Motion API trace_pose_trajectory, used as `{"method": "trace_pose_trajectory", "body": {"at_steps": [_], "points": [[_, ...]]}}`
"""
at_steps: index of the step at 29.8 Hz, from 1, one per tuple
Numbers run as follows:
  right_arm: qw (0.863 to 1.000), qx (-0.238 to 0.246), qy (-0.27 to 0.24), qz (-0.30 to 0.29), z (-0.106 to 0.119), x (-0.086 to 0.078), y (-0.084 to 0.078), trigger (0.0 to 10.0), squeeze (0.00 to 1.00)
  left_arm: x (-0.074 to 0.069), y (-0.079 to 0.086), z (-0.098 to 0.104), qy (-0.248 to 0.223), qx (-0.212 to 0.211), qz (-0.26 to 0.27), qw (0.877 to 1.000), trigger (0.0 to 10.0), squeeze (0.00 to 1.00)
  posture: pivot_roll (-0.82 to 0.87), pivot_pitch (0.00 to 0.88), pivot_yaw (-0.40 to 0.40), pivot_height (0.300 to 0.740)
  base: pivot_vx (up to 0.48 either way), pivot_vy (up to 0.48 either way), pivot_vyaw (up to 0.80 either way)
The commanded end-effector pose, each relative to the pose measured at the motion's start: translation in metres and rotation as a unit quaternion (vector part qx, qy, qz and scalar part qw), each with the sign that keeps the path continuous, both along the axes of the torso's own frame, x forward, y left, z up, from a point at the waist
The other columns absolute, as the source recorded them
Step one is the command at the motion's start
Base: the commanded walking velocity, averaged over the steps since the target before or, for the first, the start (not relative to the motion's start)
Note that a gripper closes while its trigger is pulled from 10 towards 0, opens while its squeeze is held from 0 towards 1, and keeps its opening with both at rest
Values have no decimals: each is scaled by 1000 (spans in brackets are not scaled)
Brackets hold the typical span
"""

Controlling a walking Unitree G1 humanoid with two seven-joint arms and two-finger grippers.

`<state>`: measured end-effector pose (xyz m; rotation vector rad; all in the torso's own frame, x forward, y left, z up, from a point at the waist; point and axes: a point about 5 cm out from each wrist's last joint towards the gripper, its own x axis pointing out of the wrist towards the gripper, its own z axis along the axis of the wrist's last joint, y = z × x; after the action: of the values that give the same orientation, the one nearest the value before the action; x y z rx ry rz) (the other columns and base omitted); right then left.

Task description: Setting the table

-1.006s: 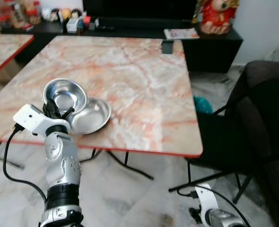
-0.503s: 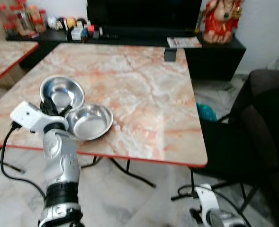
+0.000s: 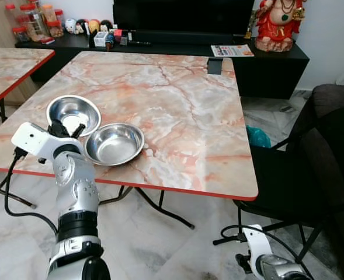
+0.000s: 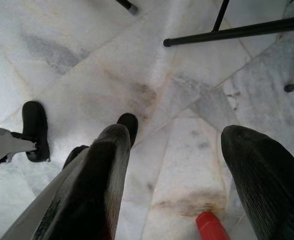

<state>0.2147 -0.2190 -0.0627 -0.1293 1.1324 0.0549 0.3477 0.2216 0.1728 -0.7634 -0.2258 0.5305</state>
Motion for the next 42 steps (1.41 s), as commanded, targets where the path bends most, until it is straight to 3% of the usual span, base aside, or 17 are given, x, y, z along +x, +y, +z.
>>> {"method": "trace_pose_trajectory", "body": {"at_steps": [1, 6, 17, 31, 38, 42], "points": [[1000, 1, -4, -5, 3, 3, -4, 10000, 0, 6, -6, -1, 3, -39, -19, 999, 10000, 0, -98, 48, -15, 740, 0, 0, 0], [1000, 2, -4, -5, 4, 4, -7, 10000, 0, 6, -11, -5, 21, -63, -35, 997, 10000, 0, -98, 54, -17, 740, 0, 0, 0], [1000, 6, -3, -2, 6, 8, -5, 10000, 0, -1, -16, -14, 48, -67, -62, 995, 10000, 0, -93, 58, -20, 740, 0, 0, 0], [1000, 10, -4, 2, 6, 11, 5, 10000, 0, -6, -30, -20, 73, -101, -109, 986, 10000, 0, -94, 58, -20, 740, 0, 0, 0], [1000, 10, -8, 2, 9, 15, 6, 10000, 0, -3, -28, -19, 78, -91, -100, 988, 10000, 0, -95, 60, -20, 740, 0, 0, 0], [1000, 11, -11, 2, 12, 20, 7, 10000, 0, 8, -29, -16, 70, -108, -97, 987, 10000, 0, -97, 62, -19, 740, 0, 0, 0]]}}
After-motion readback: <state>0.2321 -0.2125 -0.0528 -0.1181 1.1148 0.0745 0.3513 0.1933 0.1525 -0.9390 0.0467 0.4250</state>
